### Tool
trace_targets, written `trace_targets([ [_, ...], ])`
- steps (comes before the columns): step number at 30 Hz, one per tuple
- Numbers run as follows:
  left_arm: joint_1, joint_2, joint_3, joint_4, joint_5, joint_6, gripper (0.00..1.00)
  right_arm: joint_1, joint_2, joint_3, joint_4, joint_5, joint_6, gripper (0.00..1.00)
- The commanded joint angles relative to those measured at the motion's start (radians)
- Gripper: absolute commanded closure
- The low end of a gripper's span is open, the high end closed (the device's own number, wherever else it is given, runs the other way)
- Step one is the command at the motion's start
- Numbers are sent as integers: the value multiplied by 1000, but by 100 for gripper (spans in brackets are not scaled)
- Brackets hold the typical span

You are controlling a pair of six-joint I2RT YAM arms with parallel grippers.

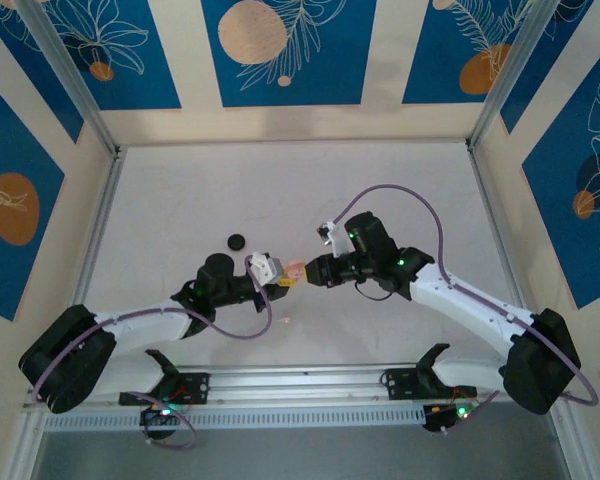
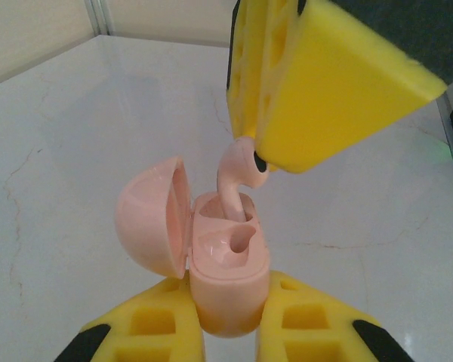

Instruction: Insert wireless bluetooth earbuds into charging case

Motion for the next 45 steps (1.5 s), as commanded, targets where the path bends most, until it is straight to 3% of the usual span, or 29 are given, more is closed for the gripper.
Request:
trace_targets([
  [1, -11, -18, 4, -5, -3, 17, 87, 0, 10, 34, 4, -21, -10, 77],
  [13, -9, -18, 1, -10, 1, 15, 87, -10, 63, 42, 9, -72, -32, 82],
  [23, -11, -35, -19, 21, 46, 21, 87, -29, 71, 66, -88, -16, -95, 80],
  [35, -10, -39, -30, 84, 150, -5, 86, -55, -3, 52, -72, -153, -333, 80],
  [45, -10, -53, -30, 91, 155, -14, 86, -55, -53, 38, -111, -237, -421, 80],
])
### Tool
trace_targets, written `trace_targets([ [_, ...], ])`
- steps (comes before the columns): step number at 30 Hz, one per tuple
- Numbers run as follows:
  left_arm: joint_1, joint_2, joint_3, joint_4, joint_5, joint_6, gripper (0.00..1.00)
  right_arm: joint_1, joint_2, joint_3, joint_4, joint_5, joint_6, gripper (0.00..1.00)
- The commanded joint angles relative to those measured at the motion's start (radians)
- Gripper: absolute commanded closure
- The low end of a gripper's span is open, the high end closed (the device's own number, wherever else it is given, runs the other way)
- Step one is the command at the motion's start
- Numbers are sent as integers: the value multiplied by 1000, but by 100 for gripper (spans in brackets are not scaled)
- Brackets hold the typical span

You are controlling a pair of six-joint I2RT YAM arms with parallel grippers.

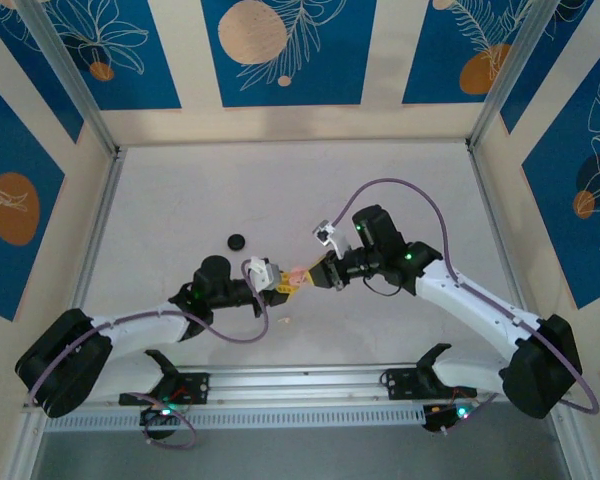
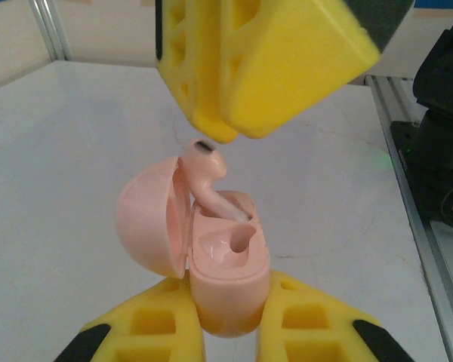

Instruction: Insert wireless bluetooth earbuds into charging case

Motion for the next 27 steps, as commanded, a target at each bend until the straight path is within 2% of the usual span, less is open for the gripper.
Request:
trace_targets([
  [1, -10, -23, -7, 51, 32, -10, 86, -1, -36, -9, -32, -65, -57, 80],
  [7, -10, -27, -7, 62, 25, -17, 86, -1, -39, -13, -42, -39, -58, 79],
  [10, -10, -28, -3, 31, -72, -24, 87, -9, -36, -12, -32, 43, -2, 77],
  [13, -10, -35, -2, -8, -164, -19, 86, -36, -23, 0, -59, 67, 53, 76],
  [18, -11, -52, -4, -57, -253, -21, 86, -51, 3, 32, -139, 134, 112, 70],
  [23, -6, -71, -8, -107, -407, -73, 87, -48, 123, 119, -253, 201, 182, 67],
  [27, 28, -105, -29, -137, -498, -134, 88, -3, 239, 190, -270, 225, 160, 64],
])
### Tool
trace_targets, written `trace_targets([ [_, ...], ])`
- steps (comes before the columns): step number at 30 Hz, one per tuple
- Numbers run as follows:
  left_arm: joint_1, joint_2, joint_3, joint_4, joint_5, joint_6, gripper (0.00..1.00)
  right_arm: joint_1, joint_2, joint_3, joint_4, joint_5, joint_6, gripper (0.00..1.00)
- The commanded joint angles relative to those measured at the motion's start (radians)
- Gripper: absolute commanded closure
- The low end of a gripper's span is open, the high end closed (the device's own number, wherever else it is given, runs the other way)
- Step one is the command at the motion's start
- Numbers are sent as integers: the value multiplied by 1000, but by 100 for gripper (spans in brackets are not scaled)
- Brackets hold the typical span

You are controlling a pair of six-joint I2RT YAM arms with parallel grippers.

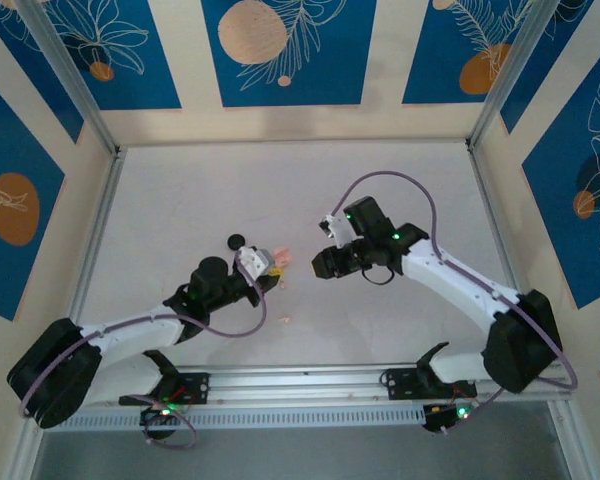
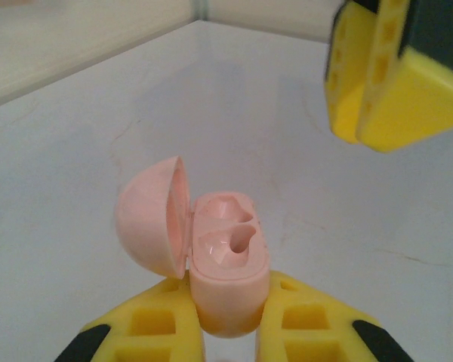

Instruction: Insert wireless bluetooth earbuds into charging case

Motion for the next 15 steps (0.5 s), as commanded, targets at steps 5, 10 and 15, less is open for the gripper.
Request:
trace_targets([
  [5, 104, -120, -64, -89, -157, -152, 88, 80, 256, 201, -125, 86, -31, 62],
  [10, 189, -242, -102, -159, -156, -204, 88, 133, 455, 362, -193, 155, -44, 59],
  [15, 233, -352, -123, -239, -161, -215, 88, 178, 617, 481, -252, 203, -60, 59],
])
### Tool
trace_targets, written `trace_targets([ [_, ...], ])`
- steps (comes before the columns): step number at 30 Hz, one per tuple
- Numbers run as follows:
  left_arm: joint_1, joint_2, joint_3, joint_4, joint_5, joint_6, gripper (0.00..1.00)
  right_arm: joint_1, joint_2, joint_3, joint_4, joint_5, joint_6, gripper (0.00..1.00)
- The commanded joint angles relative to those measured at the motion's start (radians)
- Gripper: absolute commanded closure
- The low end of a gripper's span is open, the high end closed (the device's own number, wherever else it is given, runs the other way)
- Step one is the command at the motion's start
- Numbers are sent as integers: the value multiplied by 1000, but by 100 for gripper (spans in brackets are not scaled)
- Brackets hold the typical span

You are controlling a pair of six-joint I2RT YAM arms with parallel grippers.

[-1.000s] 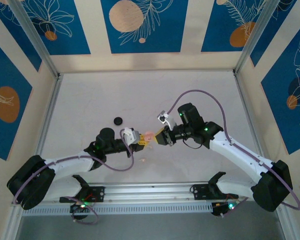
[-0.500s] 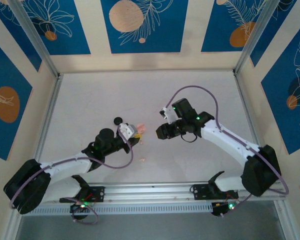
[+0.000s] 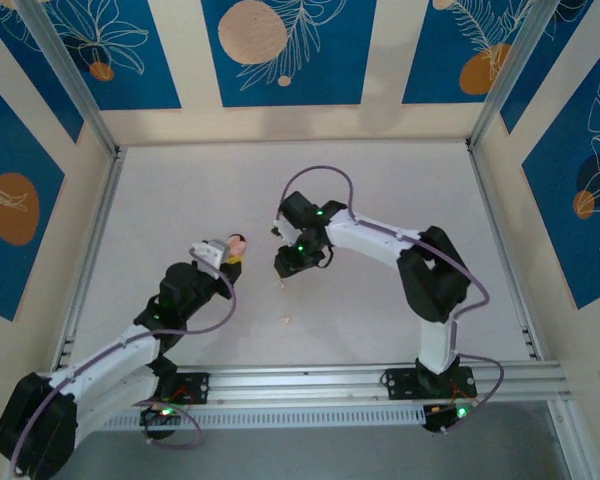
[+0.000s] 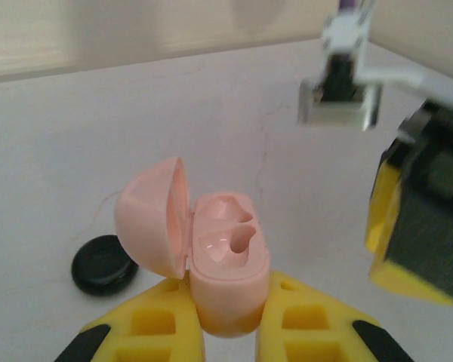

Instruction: Insert wireless bluetooth earbuds into charging case

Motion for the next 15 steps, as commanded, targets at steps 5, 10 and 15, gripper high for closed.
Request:
trace_targets([
  [5, 39, -112, -35, -84, -21, -23, 88, 43, 149, 114, -106, 55, -36, 59],
  [10, 42, -120, -43, -84, -22, -23, 88, 54, 200, 142, -110, 50, -45, 59],
  [15, 43, -115, -44, -79, -18, -20, 88, 60, 225, 147, -138, 83, -52, 64],
])
